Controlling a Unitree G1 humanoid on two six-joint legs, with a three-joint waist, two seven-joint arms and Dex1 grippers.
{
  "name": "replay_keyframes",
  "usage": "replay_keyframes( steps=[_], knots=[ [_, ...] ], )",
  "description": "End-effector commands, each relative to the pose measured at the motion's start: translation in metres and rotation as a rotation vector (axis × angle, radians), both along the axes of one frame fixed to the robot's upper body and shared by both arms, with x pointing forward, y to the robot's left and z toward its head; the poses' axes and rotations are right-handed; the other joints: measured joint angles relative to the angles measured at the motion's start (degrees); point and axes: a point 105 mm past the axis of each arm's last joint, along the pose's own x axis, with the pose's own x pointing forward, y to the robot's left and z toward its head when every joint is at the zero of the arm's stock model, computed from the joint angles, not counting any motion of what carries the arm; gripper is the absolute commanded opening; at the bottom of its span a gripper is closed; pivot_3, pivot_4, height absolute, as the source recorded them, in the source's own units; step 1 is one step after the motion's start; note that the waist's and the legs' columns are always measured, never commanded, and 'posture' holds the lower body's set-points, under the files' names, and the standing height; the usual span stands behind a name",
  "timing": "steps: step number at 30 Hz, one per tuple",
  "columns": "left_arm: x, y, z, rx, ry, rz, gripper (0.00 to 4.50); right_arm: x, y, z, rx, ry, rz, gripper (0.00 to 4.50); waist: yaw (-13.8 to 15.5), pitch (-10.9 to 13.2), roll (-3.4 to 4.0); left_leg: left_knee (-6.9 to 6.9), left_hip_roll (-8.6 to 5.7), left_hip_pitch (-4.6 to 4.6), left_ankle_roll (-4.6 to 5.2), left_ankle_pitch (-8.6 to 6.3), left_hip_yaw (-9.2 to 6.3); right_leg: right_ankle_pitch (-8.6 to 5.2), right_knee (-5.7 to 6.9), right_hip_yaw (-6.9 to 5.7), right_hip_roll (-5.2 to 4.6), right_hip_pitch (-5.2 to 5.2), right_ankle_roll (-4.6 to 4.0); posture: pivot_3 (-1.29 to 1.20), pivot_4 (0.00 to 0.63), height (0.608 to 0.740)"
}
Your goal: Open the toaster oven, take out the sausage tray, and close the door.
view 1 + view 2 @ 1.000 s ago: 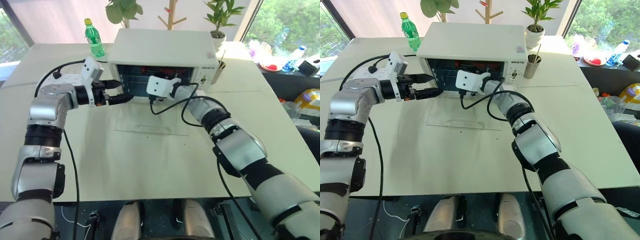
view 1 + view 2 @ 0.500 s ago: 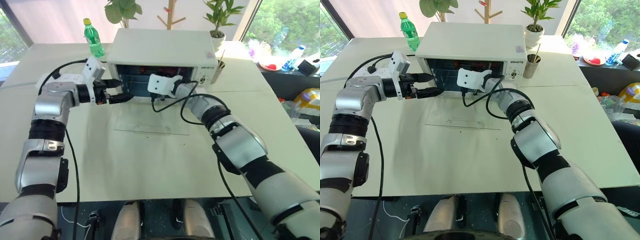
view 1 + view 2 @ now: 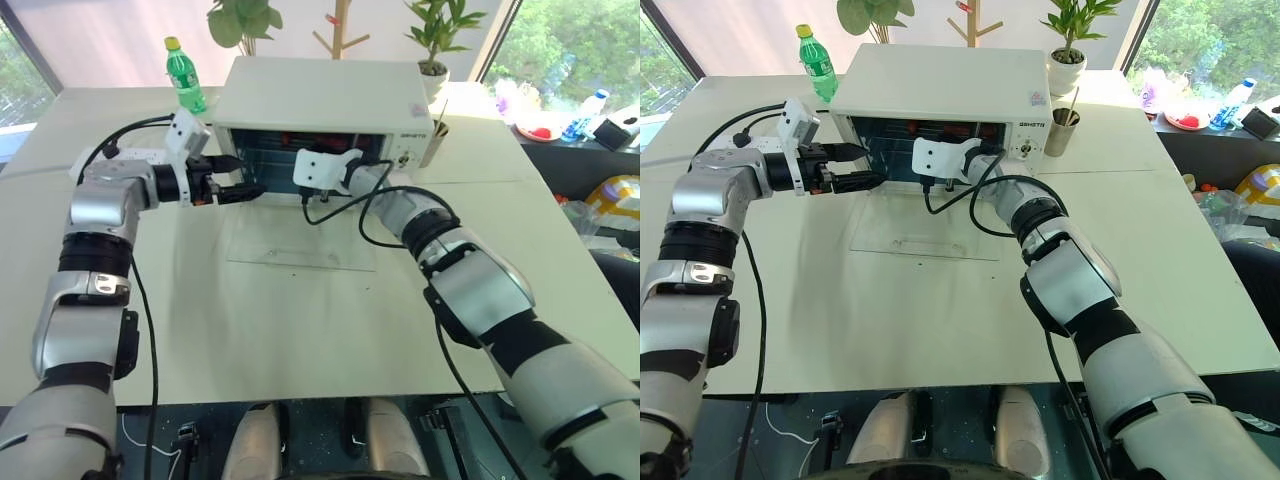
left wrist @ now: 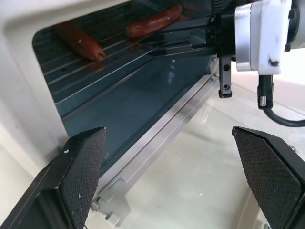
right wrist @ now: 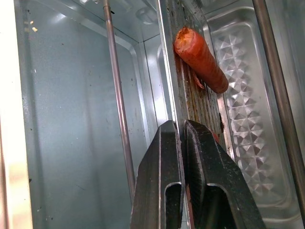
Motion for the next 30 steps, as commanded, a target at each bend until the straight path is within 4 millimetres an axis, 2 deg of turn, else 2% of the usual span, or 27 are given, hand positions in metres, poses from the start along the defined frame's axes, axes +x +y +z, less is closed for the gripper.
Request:
replay_keyframes(
  steps=[1, 15, 21, 30],
  knots=[
    [0.002, 0.0, 0.023, -0.004, -0.077, -0.004, 4.5, -0.007, 0.012, 0.017, 0.066, -0.048, 0.076, 0.08, -0.01, 0.0, 0.0, 0.0, 0.0, 0.0, 0.0, 0.0, 0.0, 0.0, 0.0, 0.0, 0.0, 0.0, 0.0, 0.0, 0.15, 0.717],
    [0.007, 0.002, 0.029, -0.011, -0.085, 0.003, 4.5, -0.029, 0.011, 0.005, 0.092, -0.027, 0.153, 0.08, 0.02, -0.01, -0.02, 0.02, -0.01, 0.0, 0.07, -0.04, -0.01, 0.0, 0.0, -0.01, 0.0, 0.0, 0.0, 0.0, 0.15, 0.717],
    [0.008, 0.001, 0.032, -0.012, -0.093, -0.001, 4.5, -0.045, 0.012, 0.003, 0.087, -0.018, 0.185, 0.08, 0.31, -0.01, -0.03, 0.02, -0.01, 0.0, 0.09, -0.05, -0.01, 0.0, 0.0, -0.01, 0.0, 0.0, 0.0, 0.0, 0.15, 0.717],
    [0.009, 0.001, 0.033, -0.01, -0.094, 0.001, 4.5, -0.036, 0.01, 0.005, 0.065, -0.019, 0.147, 0.08, 0.19, -0.01, -0.03, 0.05, -0.01, 0.0, 0.15, -0.09, 0.0, 0.0, -0.01, -0.01, 0.01, -0.01, 0.0, 0.0, 0.15, 0.717]
  ],
)
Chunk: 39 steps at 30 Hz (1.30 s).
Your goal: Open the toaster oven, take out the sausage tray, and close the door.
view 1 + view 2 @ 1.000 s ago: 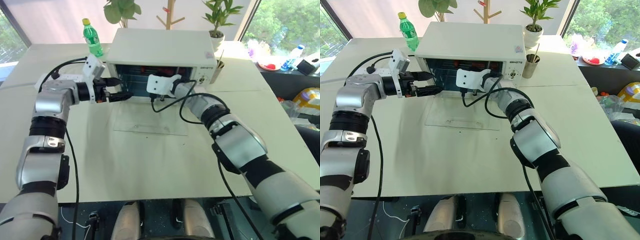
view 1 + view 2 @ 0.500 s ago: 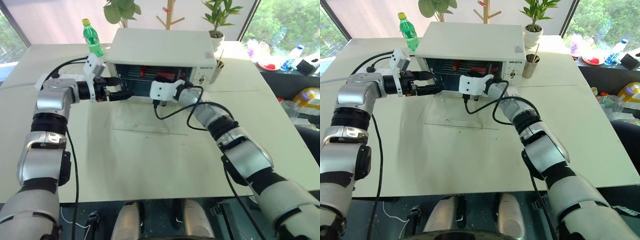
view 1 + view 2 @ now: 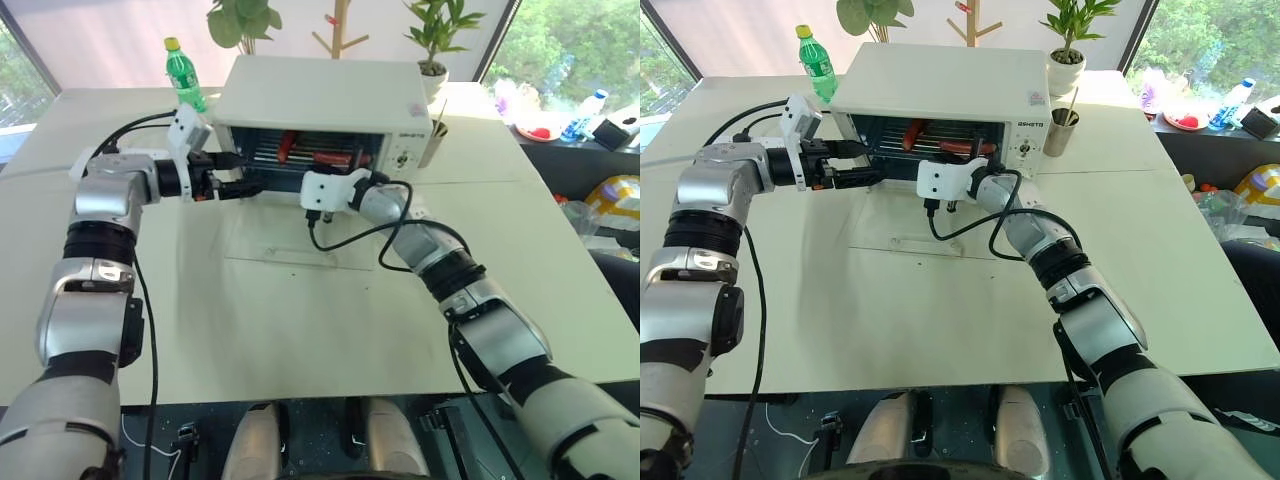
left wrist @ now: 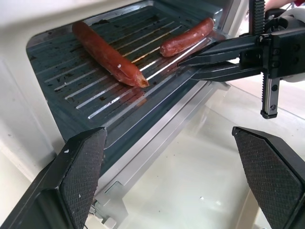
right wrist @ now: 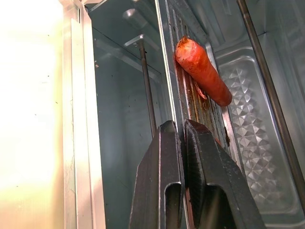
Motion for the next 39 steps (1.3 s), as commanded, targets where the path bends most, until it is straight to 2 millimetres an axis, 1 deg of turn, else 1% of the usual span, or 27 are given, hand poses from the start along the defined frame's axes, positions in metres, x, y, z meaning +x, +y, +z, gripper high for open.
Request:
replay_keyframes(
  steps=[1, 7, 12, 15, 16, 19, 29, 39],
  knots=[
    [0.002, 0.001, 0.028, -0.013, -0.097, 0.004, 4.5, 0.001, 0.01, 0.015, 0.036, -0.036, 0.023, 0.08, -0.15, 0.0, 0.0, 0.01, 0.0, 0.01, 0.0, 0.0, 0.0, 0.0, 0.0, 0.0, 0.0, 0.0, 0.0, 0.0, 0.15, 0.717],
    [0.002, 0.001, 0.03, -0.015, -0.104, 0.005, 4.5, 0.004, 0.017, 0.009, 0.013, -0.027, 0.035, 0.08, -1.27, 0.0, 0.0, 0.01, 0.01, 0.04, -0.01, 0.01, -0.01, 0.0, 0.05, 0.01, 0.0, 0.0, 0.0, 0.0, 0.15, 0.717],
    [0.001, 0.002, 0.03, -0.015, -0.107, 0.007, 4.5, 0.007, 0.021, 0.007, 0.003, -0.011, 0.04, 0.08, -1.38, 0.0, 0.0, 0.01, 0.06, 0.09, -0.02, 0.02, 0.0, 0.0, 0.11, 0.01, 0.04, 0.0, 0.0, 0.0, 0.15, 0.717],
    [0.001, 0.004, 0.03, -0.015, -0.108, 0.01, 4.5, 0.007, 0.02, 0.007, 0.005, -0.013, 0.04, 1.03, -1.24, 0.0, 0.0, 0.01, 0.06, 0.09, -0.04, 0.03, 0.0, 0.0, 0.11, 0.02, 0.04, 0.0, -0.01, 0.0, 0.15, 0.717],
    [0.001, 0.004, 0.03, -0.014, -0.108, 0.011, 4.5, 0.007, 0.02, 0.008, 0.0, -0.018, 0.04, 1.45, -1.18, 0.01, 0.01, 0.0, 0.06, 0.08, -0.04, 0.03, 0.0, 0.0, 0.11, 0.02, 0.04, 0.0, -0.01, 0.0, 0.15, 0.717],
    [0.0, 0.006, 0.029, -0.013, -0.106, 0.015, 4.5, 0.007, 0.022, 0.006, -0.016, -0.023, 0.044, 2.97, -1.13, 0.01, 0.02, -0.01, 0.05, 0.02, -0.05, 0.03, 0.0, 0.0, 0.11, 0.02, 0.04, -0.04, -0.01, 0.0, 0.15, 0.717],
    [0.0, 0.005, 0.028, -0.016, -0.106, 0.015, 4.5, 0.011, 0.035, 0.012, -0.032, -0.028, 0.049, 2.97, -1.16, 0.01, 0.02, -0.02, 0.05, 0.02, -0.05, 0.03, 0.0, 0.0, 0.1, 0.02, 0.04, -0.05, -0.01, 0.0, 0.15, 0.717],
    [0.0, 0.005, 0.029, -0.02, -0.11, 0.017, 4.5, 0.022, 0.032, 0.017, -0.067, -0.048, -0.007, 2.97, -1.16, 0.01, 0.02, -0.03, 0.05, 0.02, -0.09, 0.05, 0.0, 0.0, 0.1, 0.02, 0.03, -0.06, -0.01, 0.0, 0.15, 0.717]
  ],
)
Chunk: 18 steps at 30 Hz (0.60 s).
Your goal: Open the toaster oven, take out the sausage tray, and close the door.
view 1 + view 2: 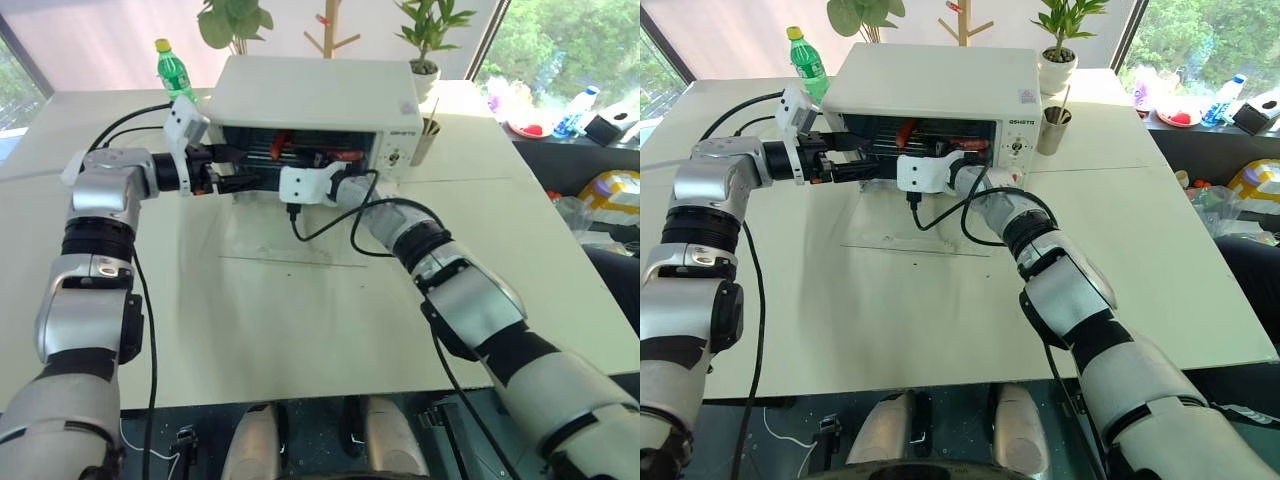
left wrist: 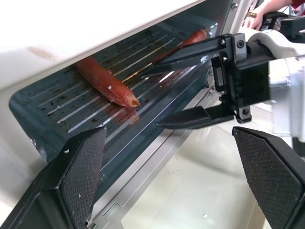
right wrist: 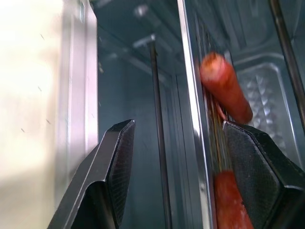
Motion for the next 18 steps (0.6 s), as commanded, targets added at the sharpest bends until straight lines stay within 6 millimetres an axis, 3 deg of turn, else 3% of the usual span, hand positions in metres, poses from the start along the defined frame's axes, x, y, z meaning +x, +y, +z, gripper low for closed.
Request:
replay_keyframes(
  steps=[1, 4, 8, 18],
  knots=[
    [-0.0014, 0.0055, 0.0226, -0.017, -0.08, 0.014, 4.5, 0.0013, 0.0071, 0.0211, 0.006, -0.064, 0.01, 2.97, 0.0, 0.0, 0.0, 0.0, 0.0, 0.0, 0.0, 0.0, 0.0, 0.0, 0.0, 0.0, 0.0, 0.0, 0.0, 0.0, 0.15, 0.717],
    [-0.0017, 0.0068, 0.022, -0.018, -0.078, 0.018, 4.5, 0.0019, 0.0064, 0.0201, 0.004, -0.066, 0.006, 2.19, 0.0, 0.0, 0.0, 0.0, 0.0, 0.0, -0.01, 0.0, 0.0, 0.0, 0.0, 0.0, -0.01, 0.0, 0.0, 0.0, 0.15, 0.717],
    [-0.0012, 0.0081, 0.0216, -0.019, -0.075, 0.024, 4.5, 0.0015, 0.0074, 0.0209, 0.005, -0.075, 0.01, 0.15, 0.0, 0.0, 0.0, 0.0, 0.0, 0.0, -0.01, 0.01, 0.0, 0.0, 0.0, 0.0, -0.01, 0.0, 0.0, 0.0, 0.15, 0.717],
    [0.0016, 0.0059, 0.0218, -0.023, -0.071, 0.025, 4.5, 0.0008, 0.0042, 0.0178, 0.014, -0.08, 0.014, 0.07, -0.01, 0.01, 0.01, -0.01, 0.0, 0.0, -0.01, 0.0, 0.01, 0.0, 0.0, 0.01, -0.01, -0.01, 0.0, 0.0, 0.15, 0.717]
  ],
)
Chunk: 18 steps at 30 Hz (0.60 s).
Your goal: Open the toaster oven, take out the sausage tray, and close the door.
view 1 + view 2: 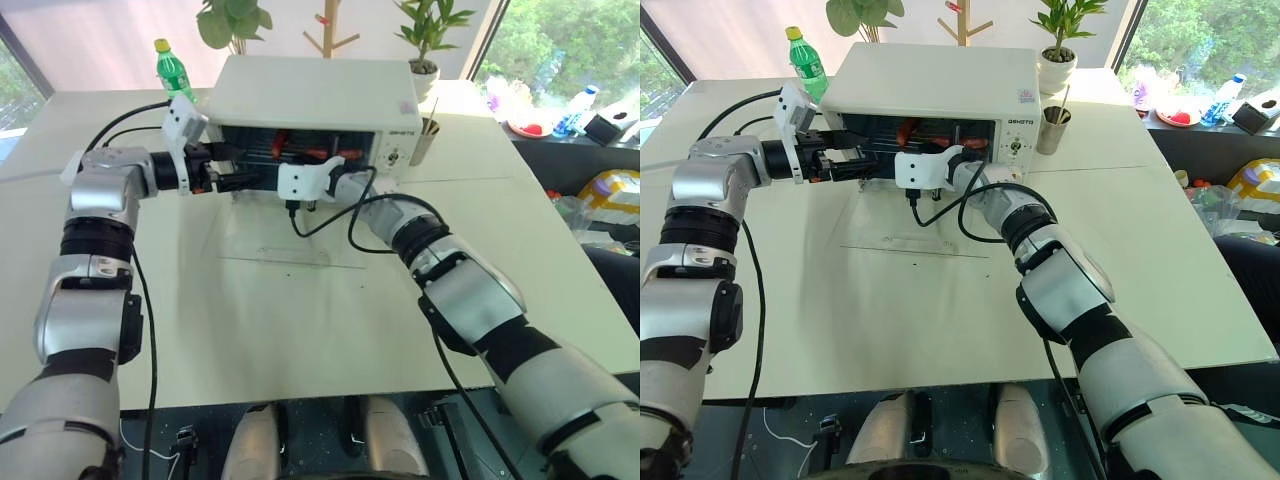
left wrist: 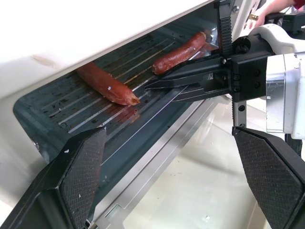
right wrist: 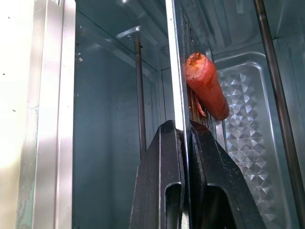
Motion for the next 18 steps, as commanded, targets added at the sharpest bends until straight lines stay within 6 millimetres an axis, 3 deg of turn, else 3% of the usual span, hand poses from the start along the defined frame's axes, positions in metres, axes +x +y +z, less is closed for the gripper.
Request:
replay_keyframes(
  steps=[1, 9, 18],
  knots=[
    [0.002, 0.004, 0.02, -0.022, -0.061, 0.018, 4.5, -0.003, 0.004, 0.009, 0.036, -0.023, 0.028, 0.07, 0.0, 0.0, 0.0, 0.0, 0.0, 0.0, 0.0, 0.0, 0.0, 0.0, 0.0, 0.0, 0.0, 0.0, 0.0, 0.0, 0.15, 0.717],
    [0.006, 0.001, 0.023, -0.024, -0.056, 0.012, 4.5, -0.022, 0.011, 0.001, 0.055, -0.034, 0.121, 0.07, 0.09, -0.02, -0.03, 0.01, -0.02, 0.0, 0.03, -0.02, 0.0, 0.0, 0.0, 0.0, -0.01, 0.01, 0.0, 0.0, 0.15, 0.717],
    [0.006, -0.003, 0.02, -0.015, -0.042, -0.015, 4.5, -0.068, -0.009, -0.015, 0.037, -0.038, 0.177, 0.07, 0.64, -0.03, -0.05, 0.09, -0.06, -0.02, 0.05, -0.03, -0.03, 0.0, -0.01, 0.0, -0.05, 0.05, 0.01, 0.0, 0.15, 0.717]
  ],
)
